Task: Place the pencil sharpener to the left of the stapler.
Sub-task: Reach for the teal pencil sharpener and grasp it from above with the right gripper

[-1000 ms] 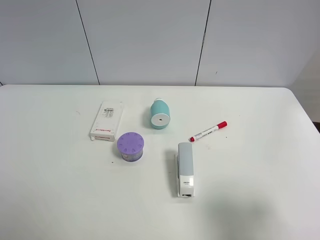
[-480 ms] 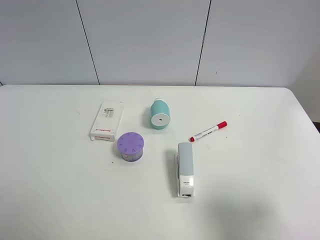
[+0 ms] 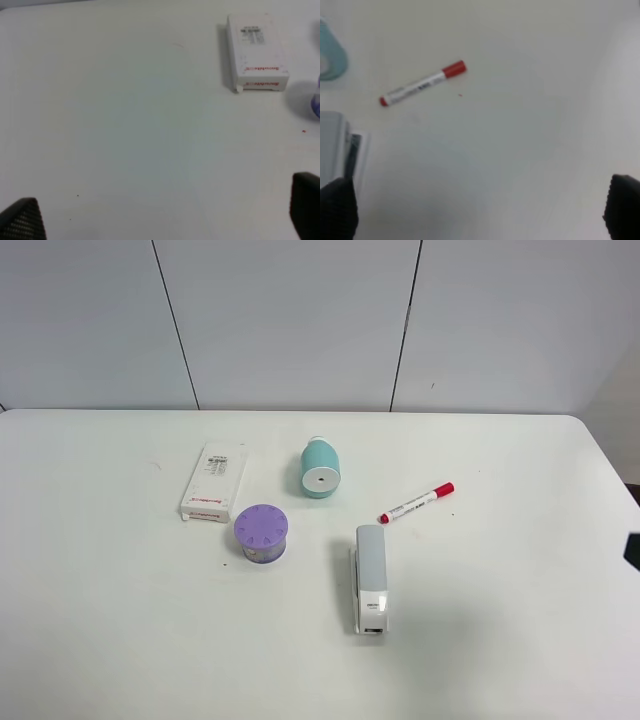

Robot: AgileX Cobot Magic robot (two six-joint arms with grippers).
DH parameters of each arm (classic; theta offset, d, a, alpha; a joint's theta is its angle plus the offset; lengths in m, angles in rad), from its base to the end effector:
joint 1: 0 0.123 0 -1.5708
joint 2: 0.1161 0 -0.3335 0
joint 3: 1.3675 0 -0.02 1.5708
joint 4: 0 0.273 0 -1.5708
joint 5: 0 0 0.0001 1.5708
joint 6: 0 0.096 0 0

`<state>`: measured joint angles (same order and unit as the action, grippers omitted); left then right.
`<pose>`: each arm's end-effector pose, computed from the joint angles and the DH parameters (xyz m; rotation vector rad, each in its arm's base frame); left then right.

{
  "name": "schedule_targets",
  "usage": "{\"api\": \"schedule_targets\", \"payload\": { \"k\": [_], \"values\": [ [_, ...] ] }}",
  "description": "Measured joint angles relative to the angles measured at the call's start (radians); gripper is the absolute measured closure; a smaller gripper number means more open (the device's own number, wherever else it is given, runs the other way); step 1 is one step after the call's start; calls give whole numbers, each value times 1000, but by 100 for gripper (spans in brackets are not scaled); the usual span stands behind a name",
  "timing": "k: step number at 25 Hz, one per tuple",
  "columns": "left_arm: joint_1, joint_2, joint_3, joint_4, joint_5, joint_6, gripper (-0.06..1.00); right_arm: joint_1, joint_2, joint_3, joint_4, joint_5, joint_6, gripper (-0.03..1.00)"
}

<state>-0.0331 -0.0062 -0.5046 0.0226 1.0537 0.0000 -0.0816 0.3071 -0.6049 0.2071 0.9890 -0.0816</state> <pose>-0.0309 0.0029 0.2875 0.0324 2.0260 0.0060 0.0210 0.0148 0.3280 0.0249 2.1590 0.1589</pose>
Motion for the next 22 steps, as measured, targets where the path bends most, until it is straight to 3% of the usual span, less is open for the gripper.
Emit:
{"api": "schedule_targets", "payload": {
  "k": [5,9,12,17,22],
  "values": [
    [0,0,0,0,0,0,-5,0,416,-258,150,-18,-97,-2],
    [0,0,0,1,-1,0,-5,23,758,-504,186,11,-107,-2],
    [0,0,0,1,-1,0,-5,125,972,-676,126,14,-54,-2],
    [0,0,0,1,-1,0,-5,355,1262,-946,-12,32,135,-2],
    [0,0,0,1,-1,0,-5,535,1560,-1196,-102,121,270,-2]
  ]
}}
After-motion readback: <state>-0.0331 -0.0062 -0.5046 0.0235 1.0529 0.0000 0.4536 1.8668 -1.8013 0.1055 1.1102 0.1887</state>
